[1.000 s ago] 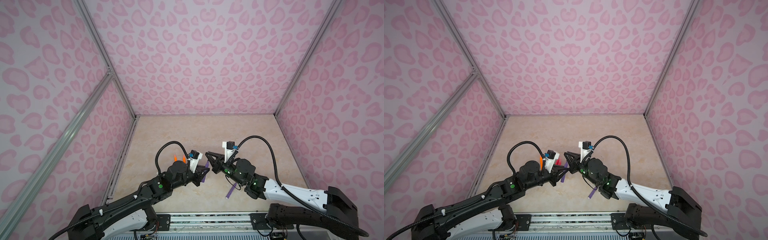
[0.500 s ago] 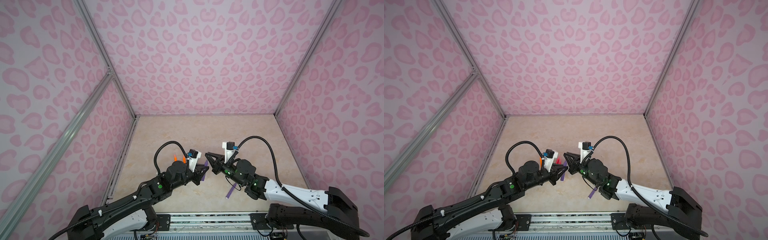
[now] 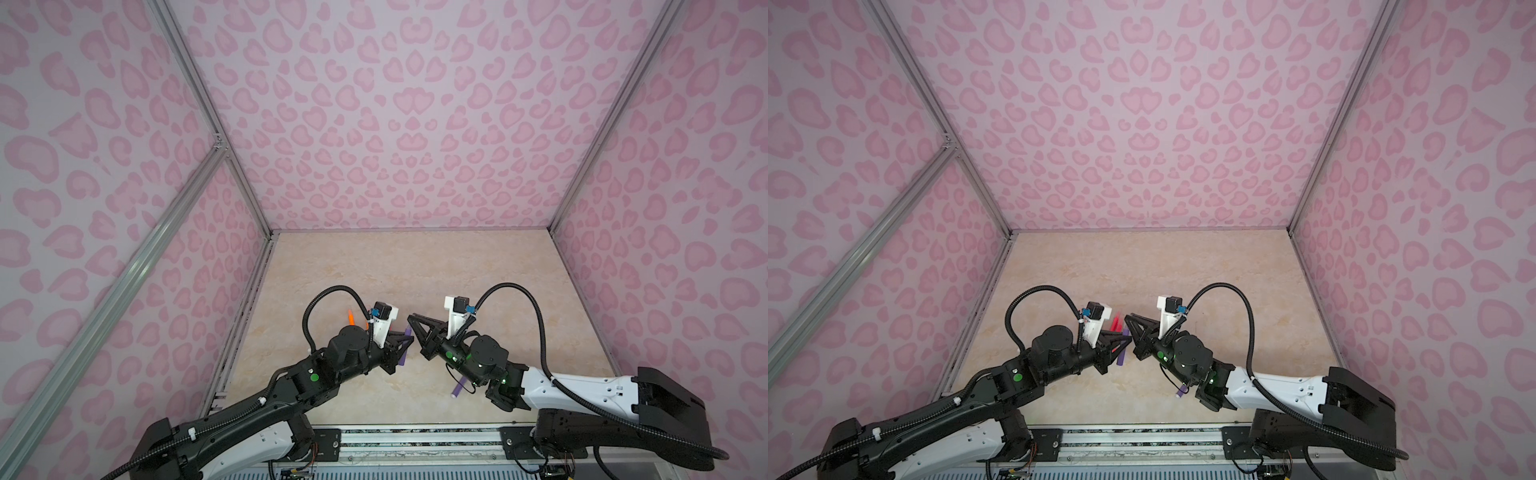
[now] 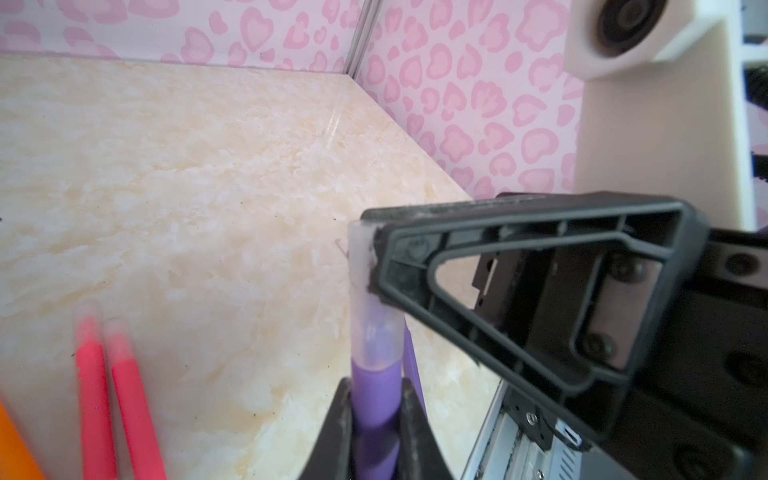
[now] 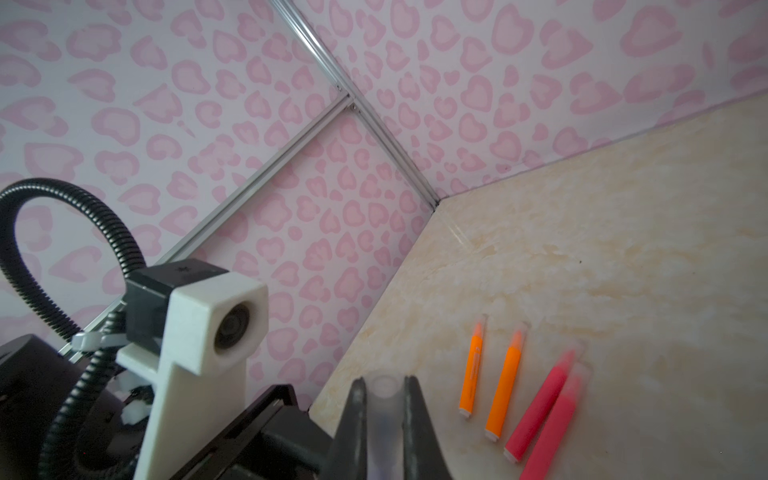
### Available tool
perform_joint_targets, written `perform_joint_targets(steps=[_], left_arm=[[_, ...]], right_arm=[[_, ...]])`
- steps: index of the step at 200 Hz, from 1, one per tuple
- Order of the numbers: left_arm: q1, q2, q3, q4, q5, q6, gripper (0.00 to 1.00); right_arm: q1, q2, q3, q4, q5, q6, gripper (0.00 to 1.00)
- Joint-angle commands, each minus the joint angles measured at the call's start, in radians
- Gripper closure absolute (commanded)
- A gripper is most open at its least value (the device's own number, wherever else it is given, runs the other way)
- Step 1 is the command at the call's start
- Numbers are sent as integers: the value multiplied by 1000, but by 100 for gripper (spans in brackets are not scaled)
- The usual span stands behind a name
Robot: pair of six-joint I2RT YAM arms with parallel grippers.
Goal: Insert the pens into the pen caps
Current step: 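Align the clear cap over the purple marker tip held by the left gripper, then push the clear cap down onto the purple marker with the right gripper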
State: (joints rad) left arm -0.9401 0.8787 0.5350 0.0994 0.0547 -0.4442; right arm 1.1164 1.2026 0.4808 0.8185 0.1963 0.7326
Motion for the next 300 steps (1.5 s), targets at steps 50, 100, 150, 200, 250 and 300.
perform_joint_targets(steps=[50,100,150,200,250,300], left_arm=[[4,-32,-6,81,-47,-2,97],[3,-35,3,64,-39,14,97],[3,1,24,50,-29,23,97],[-22,63,68,7,-53,48,97],[-84,170,149,-87,-186,77,97],[-112,212,181,-125,-269,82,97]], right_arm=[[20,16,-11,62,-9,-27,100],[20,-28,27,-52,16,-50,61],[13,-54,122,-269,86,-69,32],[-83,-25,207,-451,29,-12,44],[-100,-4,243,-490,-14,-22,45],[-108,-6,242,-501,-1,-19,47]])
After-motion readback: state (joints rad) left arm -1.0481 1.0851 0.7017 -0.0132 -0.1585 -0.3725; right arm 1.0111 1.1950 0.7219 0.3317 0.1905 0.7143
